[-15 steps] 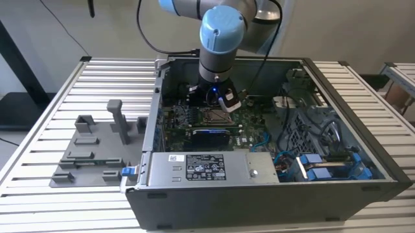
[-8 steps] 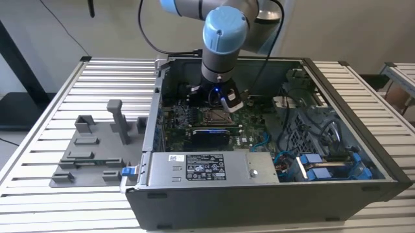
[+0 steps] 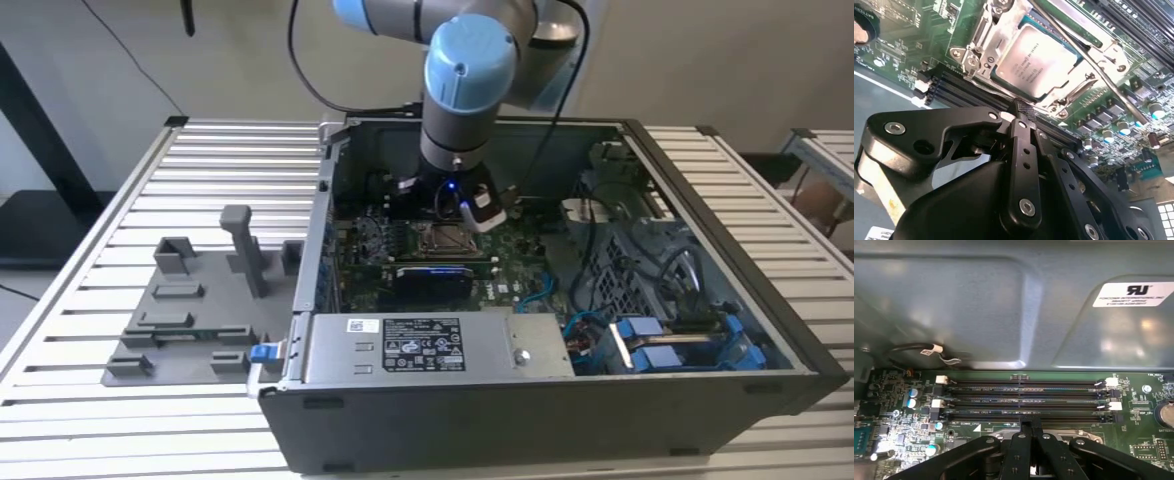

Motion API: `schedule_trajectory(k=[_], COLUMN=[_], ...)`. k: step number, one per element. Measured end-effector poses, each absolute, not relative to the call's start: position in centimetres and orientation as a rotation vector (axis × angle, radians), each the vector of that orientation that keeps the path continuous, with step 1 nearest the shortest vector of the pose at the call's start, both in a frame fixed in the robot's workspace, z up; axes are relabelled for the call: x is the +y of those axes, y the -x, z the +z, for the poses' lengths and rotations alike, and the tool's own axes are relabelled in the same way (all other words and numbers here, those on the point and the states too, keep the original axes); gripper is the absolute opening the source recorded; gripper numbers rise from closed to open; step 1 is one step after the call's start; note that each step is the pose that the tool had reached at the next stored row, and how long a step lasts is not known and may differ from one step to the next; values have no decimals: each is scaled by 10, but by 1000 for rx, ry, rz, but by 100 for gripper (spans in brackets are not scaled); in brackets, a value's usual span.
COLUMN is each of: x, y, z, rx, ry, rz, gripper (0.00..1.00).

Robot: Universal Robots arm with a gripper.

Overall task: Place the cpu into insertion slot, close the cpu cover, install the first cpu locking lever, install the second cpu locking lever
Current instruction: 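Install the first cpu locking lever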

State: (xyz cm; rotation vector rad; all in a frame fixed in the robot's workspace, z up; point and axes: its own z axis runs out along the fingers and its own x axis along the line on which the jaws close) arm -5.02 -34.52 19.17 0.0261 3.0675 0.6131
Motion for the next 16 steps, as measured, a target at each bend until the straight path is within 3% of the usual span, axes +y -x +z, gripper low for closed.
schedule_trajectory(k=[16], x=[-345], y=[37], z=[189], rx=[3068], ry=[-26], rz=[613], gripper=[11])
